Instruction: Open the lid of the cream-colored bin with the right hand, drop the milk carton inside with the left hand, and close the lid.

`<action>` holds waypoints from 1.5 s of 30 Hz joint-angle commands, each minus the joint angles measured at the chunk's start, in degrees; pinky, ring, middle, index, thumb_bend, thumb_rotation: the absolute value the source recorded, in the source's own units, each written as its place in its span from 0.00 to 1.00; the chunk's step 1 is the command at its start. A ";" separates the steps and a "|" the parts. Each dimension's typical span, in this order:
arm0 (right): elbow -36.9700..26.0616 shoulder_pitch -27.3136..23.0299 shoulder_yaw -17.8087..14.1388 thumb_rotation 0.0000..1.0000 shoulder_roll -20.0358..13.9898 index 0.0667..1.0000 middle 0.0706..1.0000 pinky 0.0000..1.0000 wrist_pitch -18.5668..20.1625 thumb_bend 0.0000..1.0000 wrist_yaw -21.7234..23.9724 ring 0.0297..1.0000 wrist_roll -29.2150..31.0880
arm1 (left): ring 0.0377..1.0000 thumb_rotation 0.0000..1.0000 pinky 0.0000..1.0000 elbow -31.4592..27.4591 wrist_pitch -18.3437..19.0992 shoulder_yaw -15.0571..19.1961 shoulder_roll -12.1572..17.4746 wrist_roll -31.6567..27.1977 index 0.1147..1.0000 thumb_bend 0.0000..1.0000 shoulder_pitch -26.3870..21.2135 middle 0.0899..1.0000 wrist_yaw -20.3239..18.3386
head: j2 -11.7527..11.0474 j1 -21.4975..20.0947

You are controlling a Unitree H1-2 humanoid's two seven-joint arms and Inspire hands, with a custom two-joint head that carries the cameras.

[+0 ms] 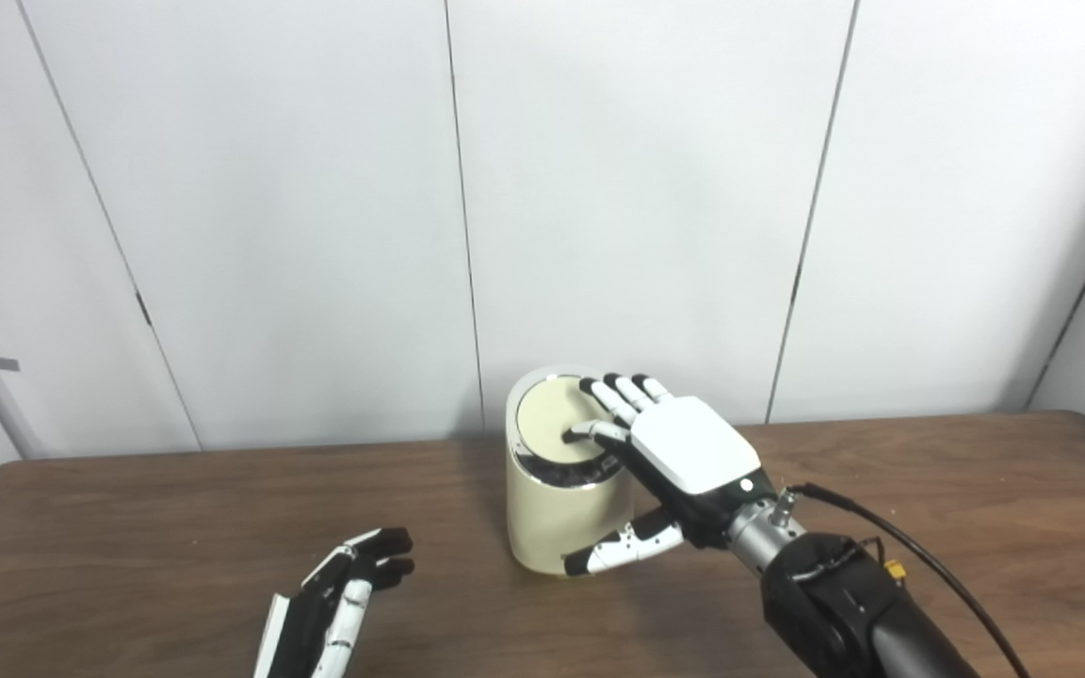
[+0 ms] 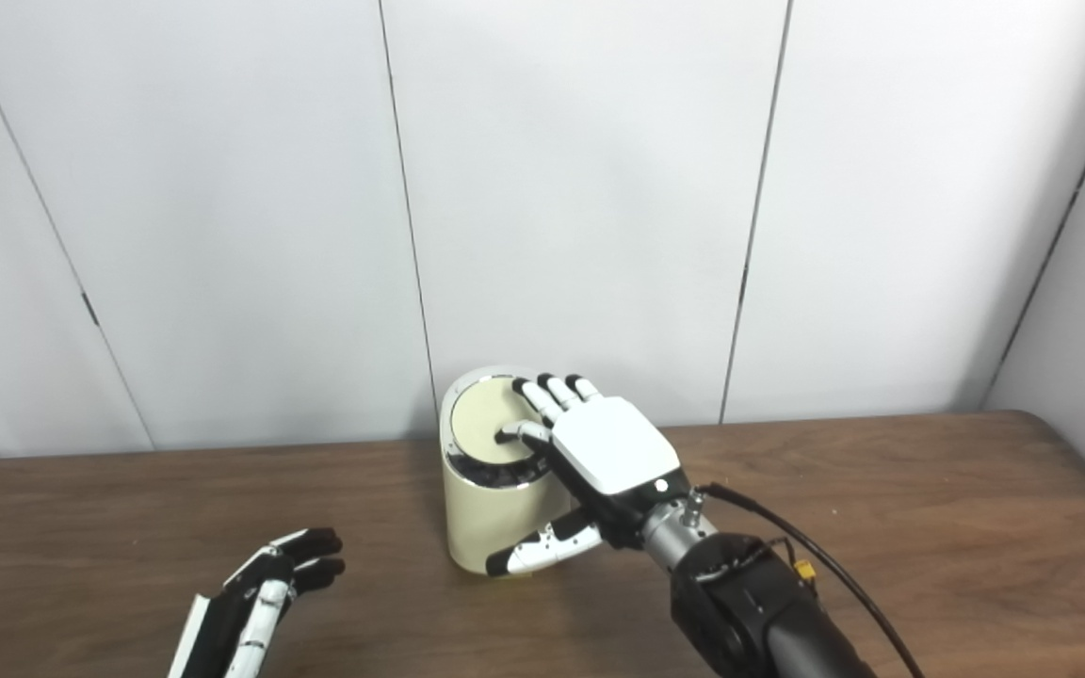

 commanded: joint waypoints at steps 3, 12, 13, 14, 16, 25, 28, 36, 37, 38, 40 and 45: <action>-1.85 -0.21 -2.23 0.74 0.10 0.88 1.00 1.00 1.40 0.76 0.46 1.00 1.01 | 0.70 0.83 0.75 -0.07 -1.79 -0.26 0.57 1.04 0.71 0.49 -0.50 0.72 -0.07 | -0.06 -0.10; -2.00 0.71 -3.41 0.72 1.04 0.96 1.00 1.00 0.75 0.73 -0.98 1.00 1.34 | 0.71 0.82 0.78 0.16 -2.01 -0.27 0.72 0.69 0.72 0.48 -0.35 0.73 -0.24 | -0.17 -0.16; -1.91 0.87 -3.49 0.72 1.13 0.96 1.00 1.00 0.68 0.73 -1.29 1.00 1.23 | 0.71 0.82 0.78 0.19 -2.02 -0.27 0.75 0.67 0.72 0.48 -0.36 0.73 -0.26 | -0.15 -0.23; -1.84 1.00 -3.55 0.72 1.19 0.97 1.00 1.00 0.59 0.74 -1.61 1.00 1.16 | 0.71 0.82 0.78 0.22 -2.03 -0.27 0.76 0.67 0.72 0.48 -0.36 0.73 -0.26 | -0.15 -0.23; -1.78 1.25 -3.75 0.71 1.34 0.97 1.00 0.99 0.41 0.74 -2.33 1.00 1.17 | 0.71 0.82 0.77 0.32 -2.10 -0.26 0.82 0.62 0.72 0.48 -0.39 0.73 -0.30 | -0.20 -0.23; -5.69 3.83 -6.65 0.70 2.55 1.00 1.00 0.99 0.83 0.72 -5.13 1.00 3.52 | 0.70 0.83 0.78 0.41 -2.59 -0.38 1.04 0.98 0.71 0.48 -0.35 0.73 -0.20 | -0.10 -0.17; -7.79 6.02 -9.26 0.69 4.33 0.99 1.00 0.96 0.03 0.71 -9.15 1.00 6.10 | 0.70 0.82 0.77 0.63 -2.81 -0.41 1.16 0.99 0.71 0.47 -0.45 0.72 -0.24 | -0.04 -0.13; -2.44 12.75 -19.18 0.45 8.38 0.77 0.79 0.64 -14.35 0.43 -25.79 0.76 25.80 | 0.69 0.68 0.68 0.08 -2.85 -0.02 0.58 1.38 0.70 0.32 -0.31 0.71 0.68 | -0.16 0.18; -1.28 13.47 -20.18 0.41 8.62 0.72 0.75 0.59 -16.04 0.37 -27.07 0.72 27.95 | 0.69 0.65 0.68 0.06 -2.86 0.07 0.51 1.32 0.69 0.29 -0.30 0.71 0.75 | -0.16 0.18; -0.25 14.31 -21.08 0.43 8.85 0.68 0.71 0.56 -17.45 0.32 -27.98 0.68 29.87 | 0.69 0.63 0.68 0.06 -2.88 0.16 0.50 1.01 0.69 0.27 -0.29 0.70 0.65 | -0.06 0.08; 0.86 16.46 -22.37 0.54 9.57 0.65 0.67 0.54 -18.92 0.26 -28.42 0.65 34.29 | 0.69 0.55 0.68 -0.05 -2.71 0.33 0.54 0.47 0.70 0.22 -0.24 0.70 0.41 | -0.06 0.02; 2.27 20.76 -23.65 0.55 10.59 0.65 0.67 0.55 -21.29 0.27 -28.03 0.66 41.66 | 0.67 0.29 0.65 0.72 -3.63 0.82 0.47 1.36 0.68 0.21 -0.45 0.68 1.17 | -0.22 0.12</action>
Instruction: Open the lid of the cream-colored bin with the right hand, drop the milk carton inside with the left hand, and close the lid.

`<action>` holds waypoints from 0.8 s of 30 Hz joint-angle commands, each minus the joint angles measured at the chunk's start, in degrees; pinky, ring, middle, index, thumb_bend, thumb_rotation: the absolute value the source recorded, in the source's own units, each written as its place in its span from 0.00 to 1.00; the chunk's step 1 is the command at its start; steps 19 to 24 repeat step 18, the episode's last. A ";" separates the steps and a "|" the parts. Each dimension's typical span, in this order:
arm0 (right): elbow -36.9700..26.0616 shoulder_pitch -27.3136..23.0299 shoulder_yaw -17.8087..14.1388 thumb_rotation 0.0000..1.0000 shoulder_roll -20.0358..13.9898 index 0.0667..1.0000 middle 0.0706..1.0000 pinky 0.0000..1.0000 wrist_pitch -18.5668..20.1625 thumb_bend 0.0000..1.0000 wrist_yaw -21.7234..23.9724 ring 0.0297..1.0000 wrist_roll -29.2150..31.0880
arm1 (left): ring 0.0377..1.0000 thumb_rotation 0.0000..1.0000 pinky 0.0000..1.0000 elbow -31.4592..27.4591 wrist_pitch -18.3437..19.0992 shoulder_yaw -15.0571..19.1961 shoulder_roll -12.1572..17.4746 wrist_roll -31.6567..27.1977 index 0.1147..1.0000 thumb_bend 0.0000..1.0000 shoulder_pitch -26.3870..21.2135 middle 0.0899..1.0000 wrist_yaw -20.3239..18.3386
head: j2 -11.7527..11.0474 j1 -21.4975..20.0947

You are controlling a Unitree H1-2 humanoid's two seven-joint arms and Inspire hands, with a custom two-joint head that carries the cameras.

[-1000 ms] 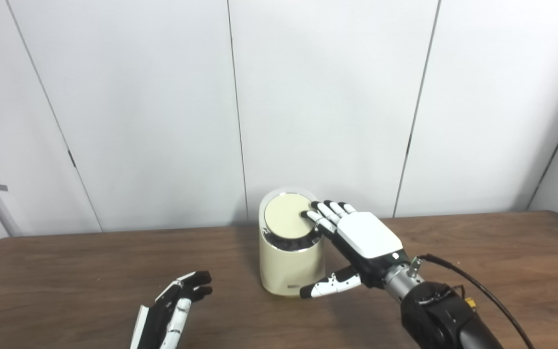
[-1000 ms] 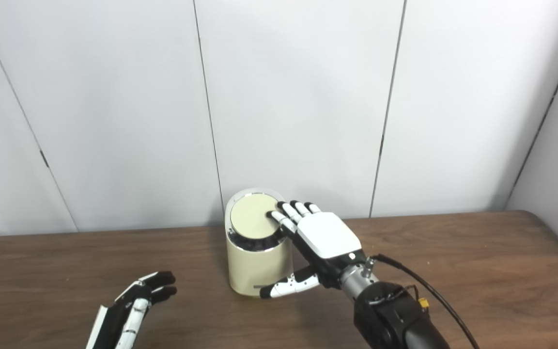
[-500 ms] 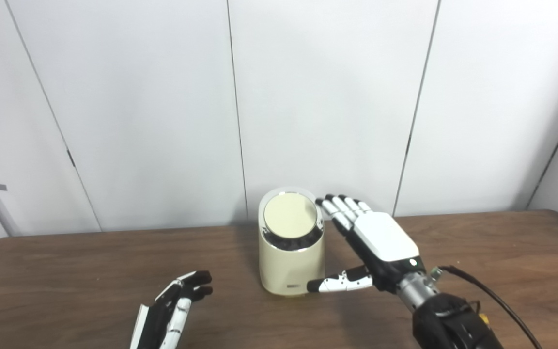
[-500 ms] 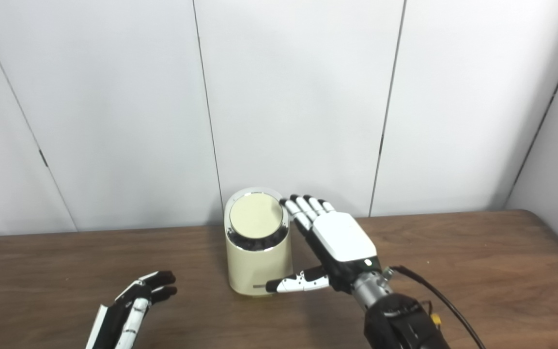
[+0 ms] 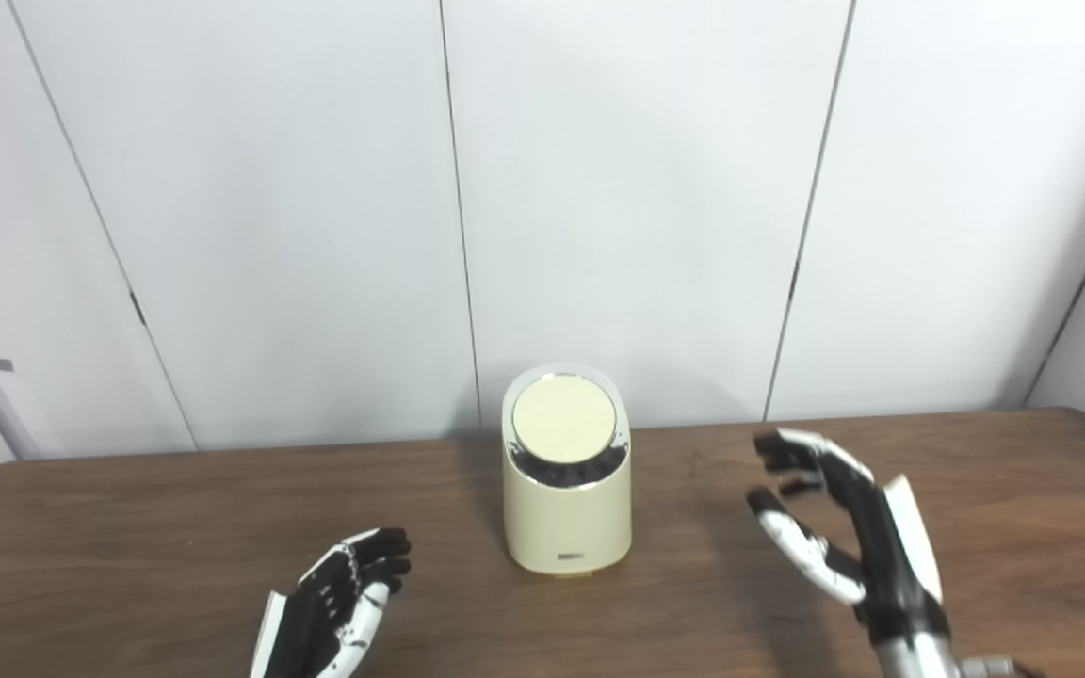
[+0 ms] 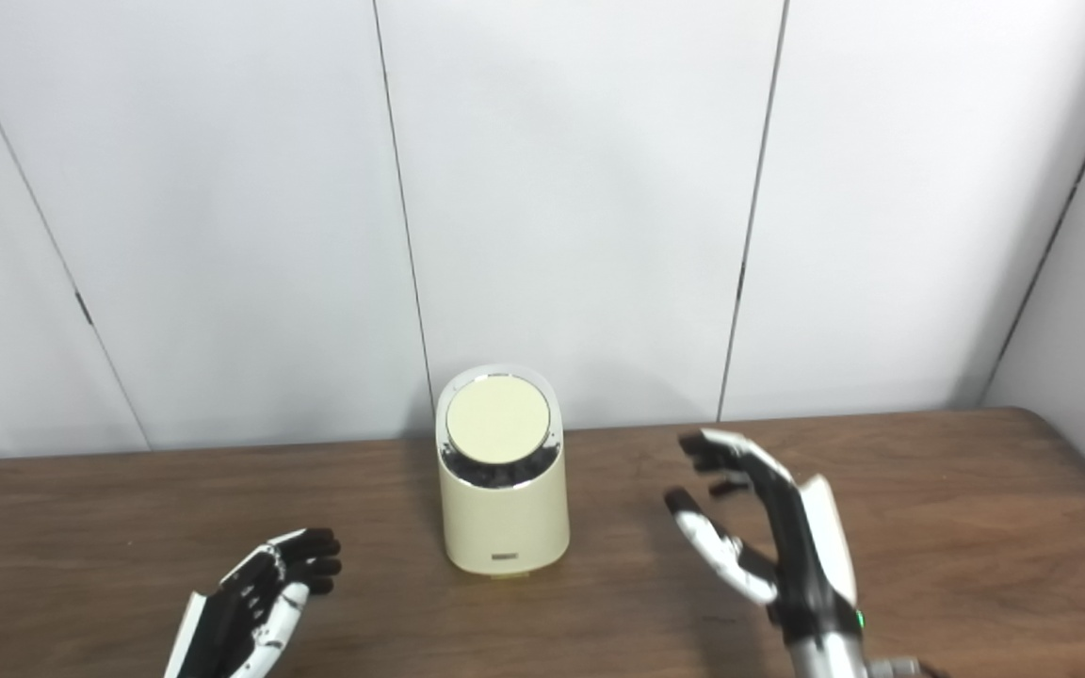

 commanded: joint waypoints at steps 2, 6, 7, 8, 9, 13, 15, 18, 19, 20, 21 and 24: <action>-0.04 0.17 -0.65 0.53 0.18 0.65 0.68 0.58 -5.15 0.27 -0.61 0.67 3.51 | 0.66 0.22 0.63 1.25 -3.91 0.46 0.26 0.33 0.66 0.22 -0.49 0.67 0.73 | 0.05 -0.05; 0.90 2.15 -1.15 0.47 1.04 0.64 0.67 0.55 -6.13 0.26 -0.83 0.66 5.35 | 0.65 0.19 0.62 1.62 -4.49 0.79 -0.10 0.07 0.65 0.23 -0.54 0.65 1.14 | 0.10 0.07; 1.01 2.75 -1.44 0.46 1.55 0.64 0.67 0.55 -5.86 0.27 -0.64 0.66 6.98 | 0.65 0.18 0.62 1.78 -4.69 0.91 -0.15 -0.31 0.64 0.23 -0.56 0.65 1.07 | 0.16 0.09; 1.13 3.23 -1.68 0.44 1.96 0.64 0.68 0.55 -5.64 0.28 -0.49 0.66 8.31 | 0.65 0.18 0.62 1.81 -4.70 1.03 -0.19 -0.57 0.64 0.23 -0.55 0.65 1.01 | 0.18 0.07; 1.15 3.67 -1.92 0.42 2.33 0.64 0.68 0.56 -5.25 0.28 -0.42 0.66 9.17 | 0.65 0.18 0.62 1.87 -4.77 1.17 -0.18 -0.86 0.64 0.23 -0.54 0.65 0.89 | 0.23 -0.02; 2.11 4.44 -2.44 0.33 2.75 0.66 0.69 0.59 -4.76 0.25 -0.16 0.67 10.09 | 0.66 0.18 0.62 2.52 -5.17 1.53 0.09 -0.60 0.65 0.22 -0.74 0.66 0.80 | 0.20 -0.17; 3.15 4.45 -2.67 0.27 2.96 0.66 0.69 0.60 -4.86 0.24 -0.29 0.68 10.47 | 0.66 0.18 0.62 2.95 -5.78 1.64 0.23 -0.08 0.65 0.21 -0.82 0.66 0.98 | 0.24 -0.35; 4.29 4.55 -2.87 0.24 3.49 0.66 0.69 0.60 -5.21 0.25 -0.85 0.68 10.25 | 0.66 0.16 0.61 3.01 -6.01 1.84 0.29 0.75 0.65 0.20 -0.71 0.65 1.36 | 0.42 -0.73; 4.29 4.55 -2.87 0.24 3.49 0.66 0.69 0.60 -5.21 0.25 -0.85 0.68 10.25 | 0.66 0.16 0.61 3.01 -6.01 1.84 0.29 0.75 0.65 0.20 -0.71 0.65 1.36 | 0.42 -0.73; 4.29 4.55 -2.87 0.24 3.49 0.66 0.69 0.60 -5.21 0.25 -0.85 0.68 10.25 | 0.66 0.16 0.61 3.01 -6.01 1.84 0.29 0.75 0.65 0.20 -0.71 0.65 1.36 | 0.42 -0.73; 4.29 4.55 -2.87 0.24 3.49 0.66 0.69 0.60 -5.21 0.25 -0.85 0.68 10.25 | 0.66 0.16 0.61 3.01 -6.01 1.84 0.29 0.75 0.65 0.20 -0.71 0.65 1.36 | 0.42 -0.73; 4.29 4.55 -2.87 0.24 3.49 0.66 0.69 0.60 -5.21 0.25 -0.85 0.68 10.25 | 0.66 0.16 0.61 3.01 -6.01 1.84 0.29 0.75 0.65 0.20 -0.71 0.65 1.36 | 0.42 -0.73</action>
